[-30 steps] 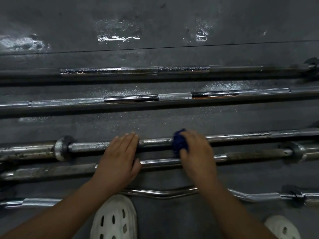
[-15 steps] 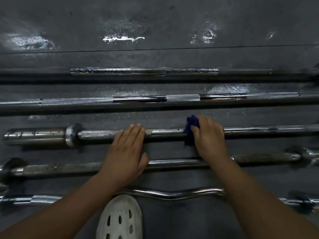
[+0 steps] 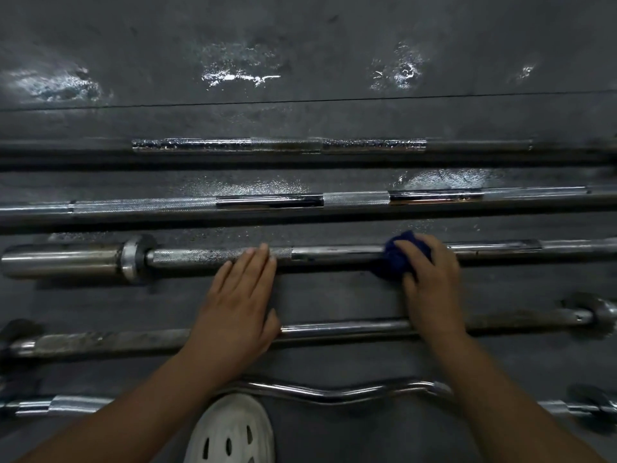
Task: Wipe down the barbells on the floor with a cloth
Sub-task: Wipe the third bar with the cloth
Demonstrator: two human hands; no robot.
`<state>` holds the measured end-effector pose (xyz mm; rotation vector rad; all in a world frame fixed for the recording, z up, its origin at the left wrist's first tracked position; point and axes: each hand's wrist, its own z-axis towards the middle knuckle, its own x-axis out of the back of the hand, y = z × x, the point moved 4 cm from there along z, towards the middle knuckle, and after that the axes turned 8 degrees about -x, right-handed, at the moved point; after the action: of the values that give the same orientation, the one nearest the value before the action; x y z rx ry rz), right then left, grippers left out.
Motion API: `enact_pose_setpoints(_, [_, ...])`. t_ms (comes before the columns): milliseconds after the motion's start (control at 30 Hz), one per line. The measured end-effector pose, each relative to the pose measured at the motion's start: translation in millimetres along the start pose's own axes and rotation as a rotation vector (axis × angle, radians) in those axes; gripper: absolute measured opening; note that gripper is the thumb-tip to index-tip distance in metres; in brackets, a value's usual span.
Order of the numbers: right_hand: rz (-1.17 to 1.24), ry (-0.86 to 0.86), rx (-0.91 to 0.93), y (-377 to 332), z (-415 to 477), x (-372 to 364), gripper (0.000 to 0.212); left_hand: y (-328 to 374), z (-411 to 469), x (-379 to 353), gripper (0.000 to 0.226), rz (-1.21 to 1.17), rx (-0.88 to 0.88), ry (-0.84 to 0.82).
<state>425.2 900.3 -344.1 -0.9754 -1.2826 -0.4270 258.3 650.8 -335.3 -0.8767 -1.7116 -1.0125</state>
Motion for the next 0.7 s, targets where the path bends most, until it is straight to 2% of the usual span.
enact_pose_setpoints(67, [0.089,0.046,-0.154,-12,-4,-6,0.053,2,2,0,0.077,0.000,0.010,0.004])
enact_pose_setpoints(100, [0.135,0.029,-0.113,-36,-4,-15,0.052,5,3,1,0.077,-0.003,0.017,0.003])
enact_pose_setpoints(200, [0.097,-0.239,0.256,-100,-7,-35,0.053,8,4,3,0.078,-0.014,0.032,-0.003])
enact_pose_setpoints(233, [0.070,-0.307,0.310,-100,0,-34,0.051,7,4,4,0.078,-0.009,0.033,-0.003])
enact_pose_setpoints(267, [0.038,-0.322,0.279,-92,9,-29,0.048,4,3,5,0.078,-0.003,0.035,0.000])
enact_pose_setpoints(367, [0.017,-0.100,-0.044,-63,10,-12,0.031,-6,5,8,0.076,-0.001,0.060,0.012])
enact_pose_setpoints(400, [0.034,-0.069,-0.064,-70,2,-15,0.029,-5,7,8,0.075,-0.004,0.063,0.006])
enact_pose_setpoints(500, [0.077,-0.194,0.164,-94,-24,-28,0.040,2,10,6,0.075,-0.014,0.043,-0.027])
enact_pose_setpoints(567, [0.031,-0.257,0.203,-69,-18,-19,0.045,3,7,3,0.074,0.001,0.022,-0.036])
enact_pose_setpoints(633, [-0.037,-0.141,-0.024,-29,-11,-8,0.039,2,3,0,0.074,0.009,0.021,-0.046])
enact_pose_setpoints(667, [-0.040,-0.073,-0.154,-25,-15,-6,0.037,2,2,-2,0.075,0.008,0.027,-0.050])
enact_pose_setpoints(700, [-0.018,-0.038,-0.201,-35,-23,-13,0.036,4,2,-4,0.075,0.003,0.026,-0.055])
